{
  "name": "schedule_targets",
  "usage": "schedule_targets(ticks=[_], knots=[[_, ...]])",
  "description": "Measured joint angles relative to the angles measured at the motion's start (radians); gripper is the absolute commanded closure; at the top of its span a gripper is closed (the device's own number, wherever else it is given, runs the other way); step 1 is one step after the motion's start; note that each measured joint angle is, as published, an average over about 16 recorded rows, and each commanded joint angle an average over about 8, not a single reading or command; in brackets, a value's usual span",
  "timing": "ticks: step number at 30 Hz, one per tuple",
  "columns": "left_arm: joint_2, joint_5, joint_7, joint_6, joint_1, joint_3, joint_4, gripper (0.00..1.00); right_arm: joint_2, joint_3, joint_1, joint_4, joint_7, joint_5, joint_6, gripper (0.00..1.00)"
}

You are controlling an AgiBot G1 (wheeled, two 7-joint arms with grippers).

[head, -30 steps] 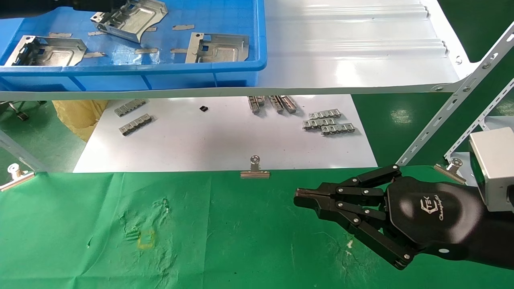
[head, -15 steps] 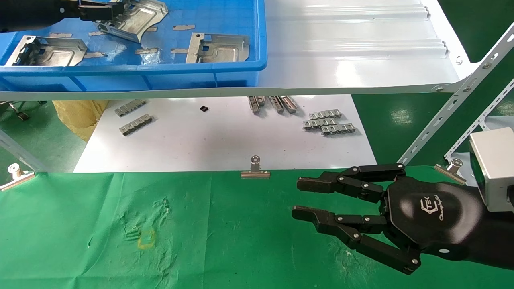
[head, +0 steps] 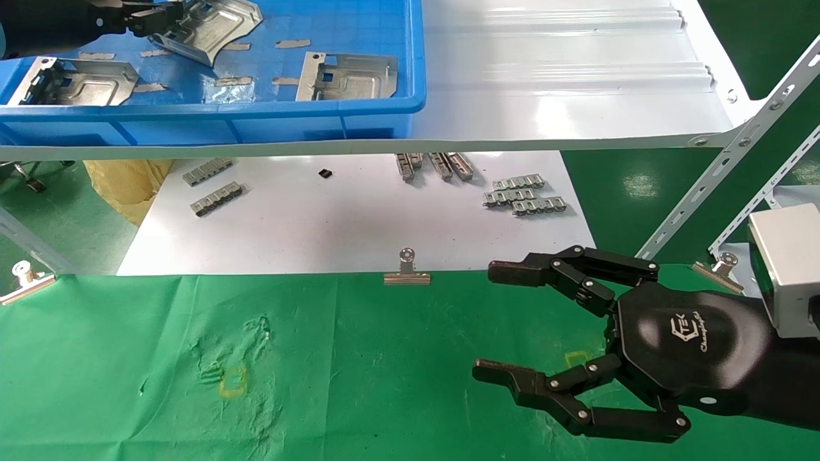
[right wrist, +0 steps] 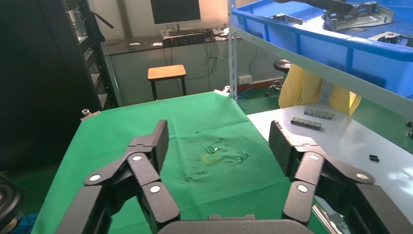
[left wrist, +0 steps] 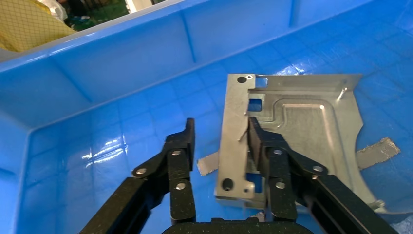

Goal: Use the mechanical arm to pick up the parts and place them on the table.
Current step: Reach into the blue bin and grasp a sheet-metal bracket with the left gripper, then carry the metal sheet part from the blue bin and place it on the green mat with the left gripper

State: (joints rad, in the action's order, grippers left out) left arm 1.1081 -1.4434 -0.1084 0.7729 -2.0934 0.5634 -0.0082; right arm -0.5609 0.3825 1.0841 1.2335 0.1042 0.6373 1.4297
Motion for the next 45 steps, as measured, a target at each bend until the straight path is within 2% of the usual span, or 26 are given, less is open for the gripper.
schedule_targets(ticks=[7,12,26,29,34,41,45], knots=[[0.000,0.008,0.011,0.015,-0.001,-0.006,-0.007,1.00,0.000,0.000,0.000,0.000,0.000,0.000,0.000,0.00],[-0.013,0.024,0.030,0.102,-0.010,-0.015,-0.027,1.00,0.000,0.000,0.000,0.000,0.000,0.000,0.000,0.00],[-0.102,0.173,0.178,0.659,0.032,-0.099,-0.107,1.00,0.000,0.000,0.000,0.000,0.000,0.000,0.000,0.00],[-0.121,0.205,0.210,0.745,0.062,-0.108,-0.138,1.00,0.000,0.000,0.000,0.000,0.000,0.000,0.000,0.00],[-0.163,0.261,0.244,0.814,0.136,-0.096,-0.233,1.00,0.000,0.000,0.000,0.000,0.000,0.000,0.000,0.00],[-0.277,0.386,0.267,0.833,0.298,-0.027,-0.475,1.00,0.000,0.000,0.000,0.000,0.000,0.000,0.000,0.00],[-0.354,0.443,0.316,0.827,0.391,0.028,-0.602,1.00,0.000,0.000,0.000,0.000,0.000,0.000,0.000,0.00]])
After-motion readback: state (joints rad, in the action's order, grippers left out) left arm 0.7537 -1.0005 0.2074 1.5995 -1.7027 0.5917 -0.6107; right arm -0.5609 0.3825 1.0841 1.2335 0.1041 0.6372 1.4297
